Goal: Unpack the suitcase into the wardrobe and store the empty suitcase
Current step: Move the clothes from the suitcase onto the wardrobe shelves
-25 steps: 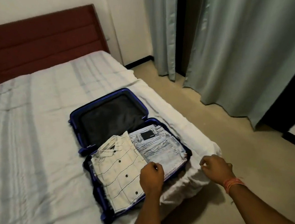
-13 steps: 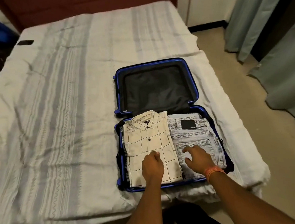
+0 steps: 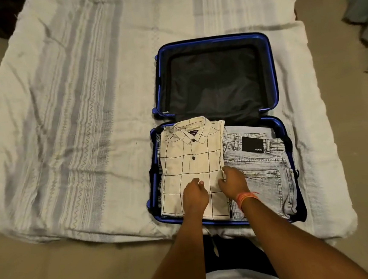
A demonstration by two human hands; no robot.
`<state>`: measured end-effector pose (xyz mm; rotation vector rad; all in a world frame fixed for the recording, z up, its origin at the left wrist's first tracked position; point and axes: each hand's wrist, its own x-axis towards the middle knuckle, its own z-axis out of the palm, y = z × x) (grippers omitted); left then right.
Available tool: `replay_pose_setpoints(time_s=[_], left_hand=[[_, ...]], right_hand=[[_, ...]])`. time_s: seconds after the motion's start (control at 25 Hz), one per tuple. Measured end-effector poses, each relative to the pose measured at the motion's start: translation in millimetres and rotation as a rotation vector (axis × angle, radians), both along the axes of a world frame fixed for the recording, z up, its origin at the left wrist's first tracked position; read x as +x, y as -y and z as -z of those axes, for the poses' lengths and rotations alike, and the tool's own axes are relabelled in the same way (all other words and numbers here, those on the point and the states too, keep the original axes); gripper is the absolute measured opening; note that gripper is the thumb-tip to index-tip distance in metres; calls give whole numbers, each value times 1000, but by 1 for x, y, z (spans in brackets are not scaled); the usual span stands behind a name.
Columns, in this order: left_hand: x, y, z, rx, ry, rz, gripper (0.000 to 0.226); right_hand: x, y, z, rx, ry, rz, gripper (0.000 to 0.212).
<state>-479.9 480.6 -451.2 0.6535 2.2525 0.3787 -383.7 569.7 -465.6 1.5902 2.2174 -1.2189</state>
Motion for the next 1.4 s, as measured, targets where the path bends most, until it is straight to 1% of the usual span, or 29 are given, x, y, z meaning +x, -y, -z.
replay_pose_setpoints(time_s=[0.12,0.16,0.24,0.36,0.4,0.48,0.56,0.6,0.68,0.72,0.76,0.8,0.84,0.88,0.92,1.0,1.08,1.2,1.28,1.4], left_hand=[[-7,-12,9,-4,46,-32,36],[-10,-15,14,-6,70,-44,37],[-17,-17,23,-10,92,-53,38],[-36,-19,44,-29,94,-57,37],[-43,-19,50,-20,86,-73,36],[-54,-23,56,6,76,-121,34],[-64,-27,61,65,81,-175,37],[-70,-33,61,95,121,-226,41],[-81,-53,57,176,283,-372,56],[-86,-63,54,189,369,-415,60],[-90,-75,50,192,443,-405,58],[-93,-86,46,176,469,-344,51],[-94,-96,46,157,445,-254,41],[-94,-104,46,140,392,-166,33],[-94,-108,49,120,338,-109,30],[-91,-111,54,130,312,-85,41],[-86,-105,60,214,393,-158,44],[-84,-104,61,260,495,-291,36],[-82,-107,63,243,559,-322,33],[-79,-109,65,223,644,-376,34]], right_hand=[[-15,-11,13,-28,-7,118,13],[-19,-13,18,-35,-6,170,11],[-26,-17,24,-5,-18,301,15],[-42,-21,27,40,-85,518,40],[-49,-23,27,43,-97,544,42],[-62,-26,30,67,-107,547,38],[-73,-22,31,108,-122,497,32],[-79,-19,31,136,-142,434,31],[-92,-8,30,190,-184,221,27],[-98,-2,28,203,-197,113,25],[-101,2,30,208,-206,25,25],[-103,5,33,203,-207,-34,27],[-103,6,38,189,-198,-58,30],[-102,6,41,171,-189,-56,31],[-99,5,43,158,-191,-46,31],[-94,3,44,151,-223,-17,30],[-86,4,43,151,-256,73,28],[-74,6,39,136,-268,335,23],[-66,7,41,114,-233,393,20],[-60,5,43,157,-193,466,29]])
